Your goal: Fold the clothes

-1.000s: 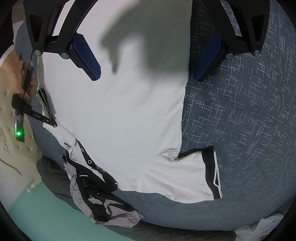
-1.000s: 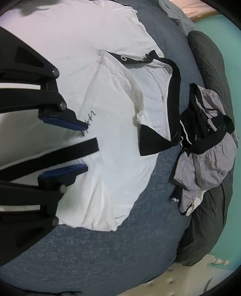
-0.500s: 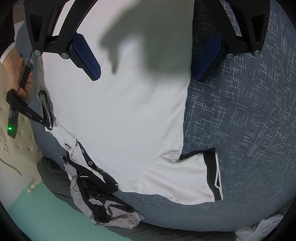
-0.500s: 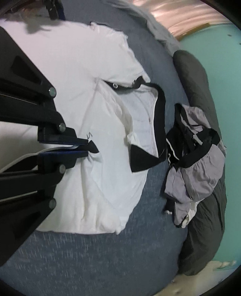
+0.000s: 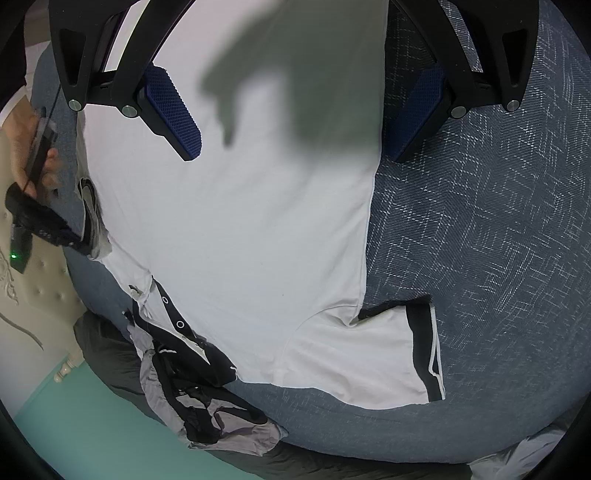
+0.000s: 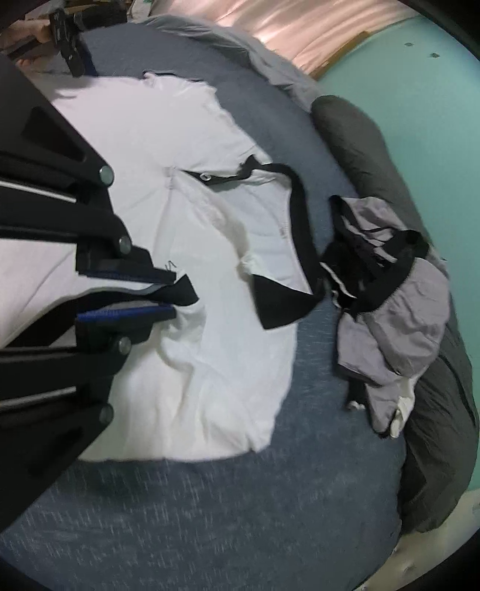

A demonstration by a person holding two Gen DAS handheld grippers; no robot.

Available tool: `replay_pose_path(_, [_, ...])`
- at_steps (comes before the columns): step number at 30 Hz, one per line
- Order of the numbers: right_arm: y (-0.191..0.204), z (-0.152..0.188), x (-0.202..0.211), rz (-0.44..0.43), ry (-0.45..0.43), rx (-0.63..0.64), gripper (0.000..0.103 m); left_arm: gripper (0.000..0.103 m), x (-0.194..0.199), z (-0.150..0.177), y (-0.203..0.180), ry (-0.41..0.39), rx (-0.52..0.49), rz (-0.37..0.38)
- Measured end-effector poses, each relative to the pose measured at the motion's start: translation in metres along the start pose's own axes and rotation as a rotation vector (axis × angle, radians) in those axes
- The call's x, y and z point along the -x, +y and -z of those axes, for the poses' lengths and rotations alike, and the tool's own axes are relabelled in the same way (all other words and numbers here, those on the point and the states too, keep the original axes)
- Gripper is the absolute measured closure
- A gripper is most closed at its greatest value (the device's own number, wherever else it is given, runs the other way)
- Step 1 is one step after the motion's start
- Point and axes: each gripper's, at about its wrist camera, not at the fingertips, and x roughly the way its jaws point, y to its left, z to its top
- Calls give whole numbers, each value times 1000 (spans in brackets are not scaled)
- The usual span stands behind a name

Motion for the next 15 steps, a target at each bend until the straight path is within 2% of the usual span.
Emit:
replay_pose_path(3, [-10, -6, 17, 3, -43, -17, 89, 0, 0, 0, -1, 0, -1, -1])
replay_pose_path(10, [-23, -14, 27, 8, -45, -43, 89, 0, -2, 2, -1, 4, -1, 1])
replay_pose_path(15, [-45, -28, 22, 91, -59, -115, 89, 0, -1, 2, -1, 2, 1, 3])
